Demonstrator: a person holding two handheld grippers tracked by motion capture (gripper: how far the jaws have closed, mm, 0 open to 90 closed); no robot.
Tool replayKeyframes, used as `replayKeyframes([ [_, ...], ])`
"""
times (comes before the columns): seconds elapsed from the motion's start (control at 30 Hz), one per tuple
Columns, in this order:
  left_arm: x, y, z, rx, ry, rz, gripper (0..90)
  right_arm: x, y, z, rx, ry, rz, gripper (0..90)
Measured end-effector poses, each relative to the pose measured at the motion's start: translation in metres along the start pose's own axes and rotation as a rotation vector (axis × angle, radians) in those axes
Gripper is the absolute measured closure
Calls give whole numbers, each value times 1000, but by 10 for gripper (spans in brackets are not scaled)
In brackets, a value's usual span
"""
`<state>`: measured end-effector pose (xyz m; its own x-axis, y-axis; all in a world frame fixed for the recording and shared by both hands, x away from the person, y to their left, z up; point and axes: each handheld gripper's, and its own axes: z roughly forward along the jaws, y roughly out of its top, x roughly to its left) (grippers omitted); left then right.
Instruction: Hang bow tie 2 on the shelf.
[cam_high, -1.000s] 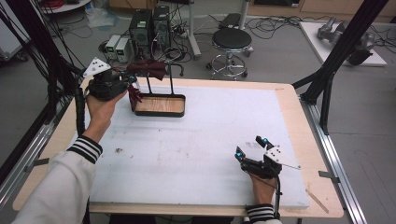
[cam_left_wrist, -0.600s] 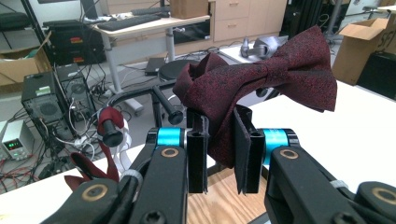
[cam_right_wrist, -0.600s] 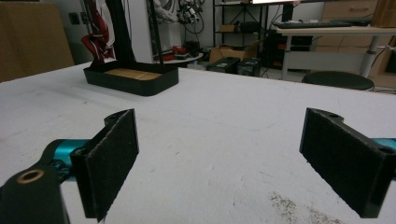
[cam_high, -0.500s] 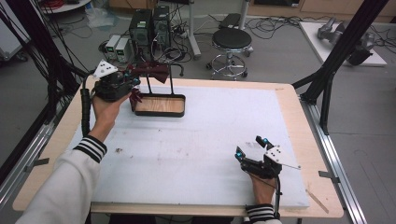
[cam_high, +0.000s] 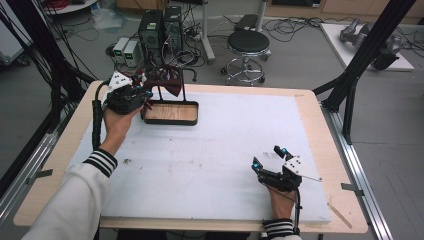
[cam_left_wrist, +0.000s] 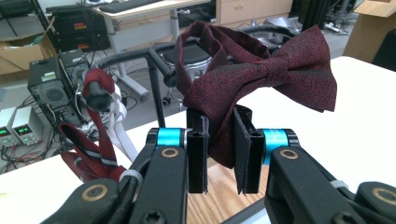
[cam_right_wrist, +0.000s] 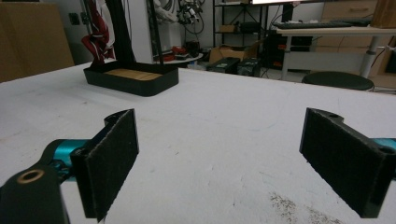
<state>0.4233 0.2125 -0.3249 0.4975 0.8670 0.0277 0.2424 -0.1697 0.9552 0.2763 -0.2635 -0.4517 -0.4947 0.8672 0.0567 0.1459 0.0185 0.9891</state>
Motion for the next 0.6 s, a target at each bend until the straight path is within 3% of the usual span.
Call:
replayKeyframes([
  [0.6,-5,-11,15,56,8,10,772,0,0,0,-3,1,-3,109],
])
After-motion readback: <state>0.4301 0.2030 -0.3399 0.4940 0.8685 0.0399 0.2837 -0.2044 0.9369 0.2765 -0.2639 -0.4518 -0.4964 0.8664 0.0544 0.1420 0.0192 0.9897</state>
